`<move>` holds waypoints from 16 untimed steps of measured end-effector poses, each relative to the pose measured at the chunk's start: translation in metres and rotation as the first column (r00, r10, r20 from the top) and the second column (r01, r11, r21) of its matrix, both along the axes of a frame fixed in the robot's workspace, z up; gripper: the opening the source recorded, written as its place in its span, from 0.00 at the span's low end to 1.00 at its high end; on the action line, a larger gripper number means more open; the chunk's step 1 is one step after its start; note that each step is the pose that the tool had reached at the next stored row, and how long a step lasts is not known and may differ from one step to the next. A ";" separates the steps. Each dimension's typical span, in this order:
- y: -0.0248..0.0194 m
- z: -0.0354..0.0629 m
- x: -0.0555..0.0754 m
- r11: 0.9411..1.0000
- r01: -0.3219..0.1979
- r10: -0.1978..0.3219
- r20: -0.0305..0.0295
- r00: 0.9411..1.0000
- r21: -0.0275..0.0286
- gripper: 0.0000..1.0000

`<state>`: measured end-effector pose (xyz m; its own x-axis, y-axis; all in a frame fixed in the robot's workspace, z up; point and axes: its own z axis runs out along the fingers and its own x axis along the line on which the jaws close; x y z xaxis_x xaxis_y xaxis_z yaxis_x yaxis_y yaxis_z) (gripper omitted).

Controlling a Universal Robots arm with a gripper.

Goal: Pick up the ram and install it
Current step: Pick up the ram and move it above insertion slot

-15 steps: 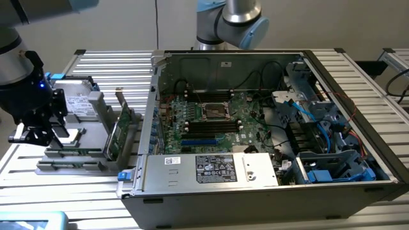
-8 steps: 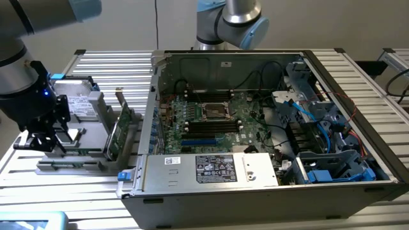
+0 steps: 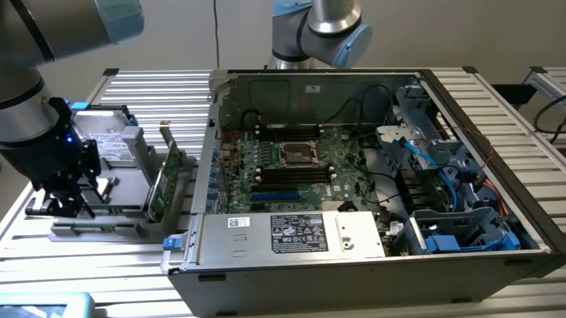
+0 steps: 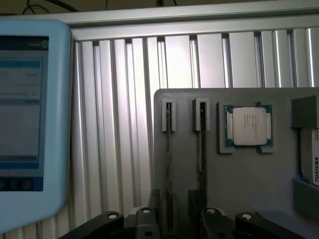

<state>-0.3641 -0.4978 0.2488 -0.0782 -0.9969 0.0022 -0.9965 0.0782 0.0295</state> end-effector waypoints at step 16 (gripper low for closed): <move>-0.0028 -0.0292 0.001 1.000 0.000 0.000 0.000 1.000 0.000 0.36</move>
<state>-0.3636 -0.5006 0.2196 -0.0781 -0.9969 0.0021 -0.9965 0.0781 0.0294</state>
